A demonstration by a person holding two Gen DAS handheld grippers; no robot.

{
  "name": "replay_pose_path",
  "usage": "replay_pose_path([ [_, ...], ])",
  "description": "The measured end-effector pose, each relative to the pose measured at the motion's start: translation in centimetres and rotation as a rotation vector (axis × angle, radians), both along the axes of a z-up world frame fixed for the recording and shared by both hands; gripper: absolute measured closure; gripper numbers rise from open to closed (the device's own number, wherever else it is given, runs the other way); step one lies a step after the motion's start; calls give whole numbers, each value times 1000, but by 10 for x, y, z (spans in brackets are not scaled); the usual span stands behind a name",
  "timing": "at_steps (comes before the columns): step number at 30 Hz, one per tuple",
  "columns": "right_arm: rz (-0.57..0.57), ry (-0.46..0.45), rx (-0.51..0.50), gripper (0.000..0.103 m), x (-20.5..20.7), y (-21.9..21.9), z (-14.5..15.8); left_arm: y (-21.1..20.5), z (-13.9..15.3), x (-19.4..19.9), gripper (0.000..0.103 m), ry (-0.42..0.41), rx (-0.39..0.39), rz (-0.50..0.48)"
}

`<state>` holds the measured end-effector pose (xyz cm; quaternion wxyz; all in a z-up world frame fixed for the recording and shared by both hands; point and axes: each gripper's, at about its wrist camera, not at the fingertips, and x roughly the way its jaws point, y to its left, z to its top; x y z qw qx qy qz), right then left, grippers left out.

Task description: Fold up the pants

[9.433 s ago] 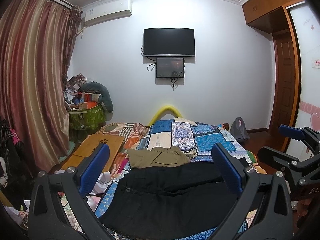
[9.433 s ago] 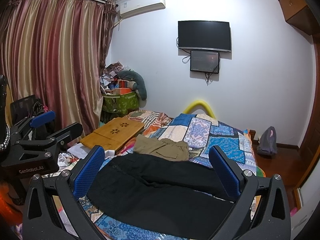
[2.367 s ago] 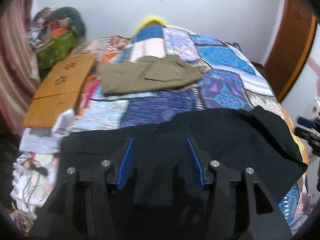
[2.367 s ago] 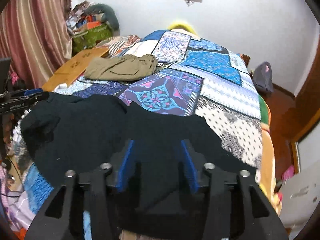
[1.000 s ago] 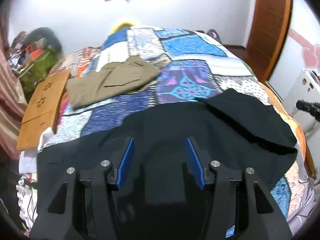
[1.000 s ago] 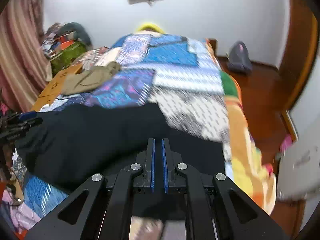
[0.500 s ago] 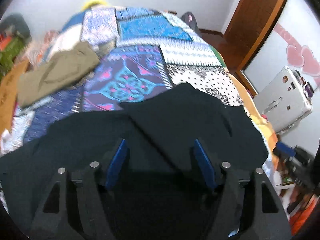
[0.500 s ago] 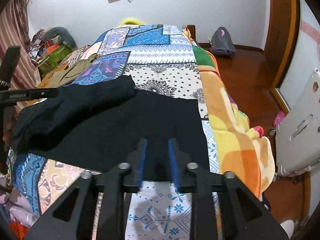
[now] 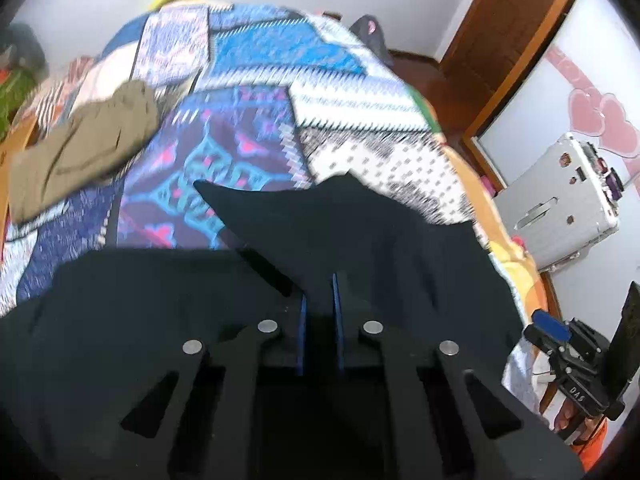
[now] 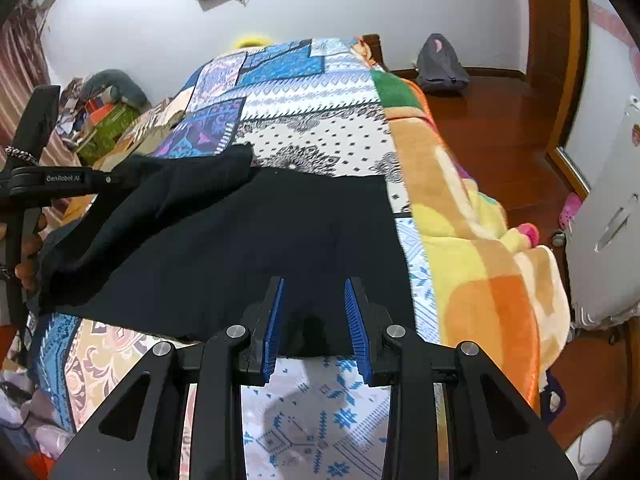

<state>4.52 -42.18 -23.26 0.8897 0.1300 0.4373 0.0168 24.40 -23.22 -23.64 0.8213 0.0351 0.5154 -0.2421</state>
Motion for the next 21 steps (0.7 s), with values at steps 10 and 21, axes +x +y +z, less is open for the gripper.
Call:
replay_pose_path([
  [10, -61, -57, -19, 75, -32, -19, 32, -80, 43, -38, 94, -97, -81, -195],
  [21, -84, -111, -49, 71, -58, -20, 60, -142, -9, -83, 95, -21, -25, -326],
])
